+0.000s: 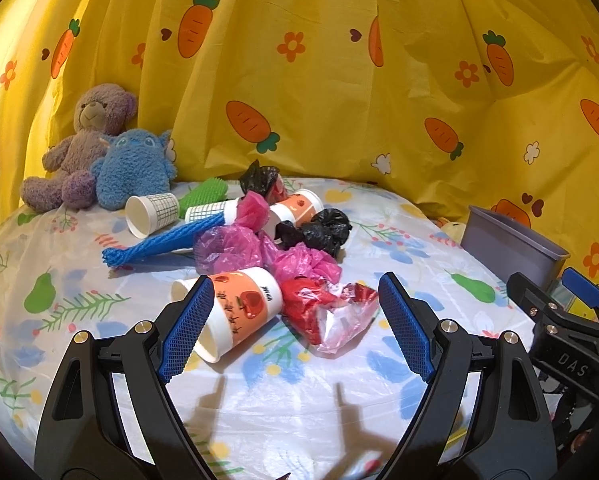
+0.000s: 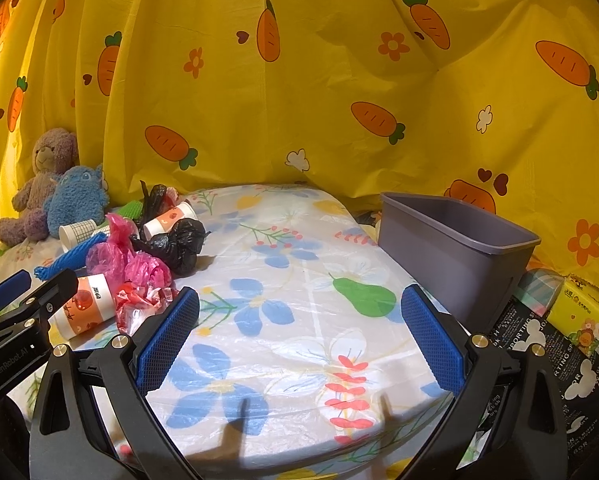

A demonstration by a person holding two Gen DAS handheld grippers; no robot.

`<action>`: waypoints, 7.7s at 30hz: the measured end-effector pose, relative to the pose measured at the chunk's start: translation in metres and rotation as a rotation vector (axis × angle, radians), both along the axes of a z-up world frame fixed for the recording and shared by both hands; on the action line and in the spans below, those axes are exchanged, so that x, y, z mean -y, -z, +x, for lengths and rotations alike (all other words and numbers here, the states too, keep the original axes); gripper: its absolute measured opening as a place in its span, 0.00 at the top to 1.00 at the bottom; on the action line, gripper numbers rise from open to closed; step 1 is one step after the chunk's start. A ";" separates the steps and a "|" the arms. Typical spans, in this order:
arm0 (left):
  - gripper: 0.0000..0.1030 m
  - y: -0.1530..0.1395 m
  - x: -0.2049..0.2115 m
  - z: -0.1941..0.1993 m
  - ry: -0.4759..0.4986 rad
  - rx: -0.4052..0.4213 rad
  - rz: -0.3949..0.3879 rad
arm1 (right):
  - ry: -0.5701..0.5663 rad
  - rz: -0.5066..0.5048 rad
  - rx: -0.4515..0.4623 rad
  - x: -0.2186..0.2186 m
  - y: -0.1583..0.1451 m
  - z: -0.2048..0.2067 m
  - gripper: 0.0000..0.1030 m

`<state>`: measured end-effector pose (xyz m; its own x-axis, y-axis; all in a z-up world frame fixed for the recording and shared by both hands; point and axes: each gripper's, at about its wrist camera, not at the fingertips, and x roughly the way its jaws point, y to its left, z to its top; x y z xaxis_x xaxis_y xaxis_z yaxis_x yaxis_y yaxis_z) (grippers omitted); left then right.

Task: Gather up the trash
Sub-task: 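Grasp the orange-printed paper cup with the left tool while the right tool grasps the red plastic bag, then carry cup and red bag to the grey bin and open both tools, then move both open tools back toward the trash pile, then grasp a pink plastic bag with the left tool while the right tool grasps another pink bag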

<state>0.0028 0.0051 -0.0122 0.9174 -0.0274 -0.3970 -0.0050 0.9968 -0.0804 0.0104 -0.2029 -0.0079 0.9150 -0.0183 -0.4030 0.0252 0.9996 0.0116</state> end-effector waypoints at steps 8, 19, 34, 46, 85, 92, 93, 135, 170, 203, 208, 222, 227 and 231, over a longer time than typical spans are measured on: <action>0.22 0.017 -0.052 0.003 -0.072 -0.038 -0.051 | -0.119 0.017 -0.023 -0.021 0.013 0.011 0.08; 0.65 0.042 -0.055 0.040 0.025 -0.165 -0.180 | -0.332 0.062 -0.145 -0.072 0.042 0.046 0.17; 0.99 0.040 -0.052 0.039 0.102 -0.145 -0.217 | -0.433 0.089 -0.325 -0.102 0.069 0.092 0.56; 0.99 0.034 -0.052 0.027 0.117 -0.123 -0.223 | -0.480 0.144 -0.310 -0.085 0.061 0.077 0.94; 0.99 -0.051 0.262 0.159 0.780 -0.051 -0.174 | 0.272 0.037 -0.053 0.203 -0.011 0.098 0.94; 0.99 -0.037 0.302 0.204 0.854 -0.149 -0.220 | 0.334 0.072 -0.106 0.226 -0.002 0.121 0.94; 0.98 -0.035 0.306 0.207 0.866 -0.155 -0.217 | 0.341 0.076 -0.115 0.228 -0.001 0.123 0.94; 0.19 -0.018 0.247 0.195 0.714 -0.179 -0.267 | 0.422 0.031 -0.098 0.216 0.002 0.109 0.24; 0.13 0.008 -0.091 0.088 -0.187 -0.144 -0.144 | -0.302 0.031 -0.235 -0.078 0.030 0.128 0.14; 0.24 0.041 -0.075 0.140 -0.094 -0.287 -0.152 | -0.426 0.072 -0.225 -0.059 0.024 0.108 0.95; 0.42 0.059 -0.084 0.158 -0.052 -0.389 -0.254 | -0.419 0.087 -0.219 -0.048 0.024 0.104 0.95; 0.92 0.046 -0.077 0.136 0.054 -0.328 -0.334 | -0.396 0.103 -0.182 -0.032 0.018 0.095 0.95; 0.92 0.019 -0.061 0.111 0.116 -0.244 -0.322 | -0.374 0.110 -0.161 -0.024 0.012 0.092 0.95; 0.92 0.005 -0.049 0.105 0.155 -0.214 -0.315 | -0.358 0.117 -0.144 -0.017 0.007 0.088 0.95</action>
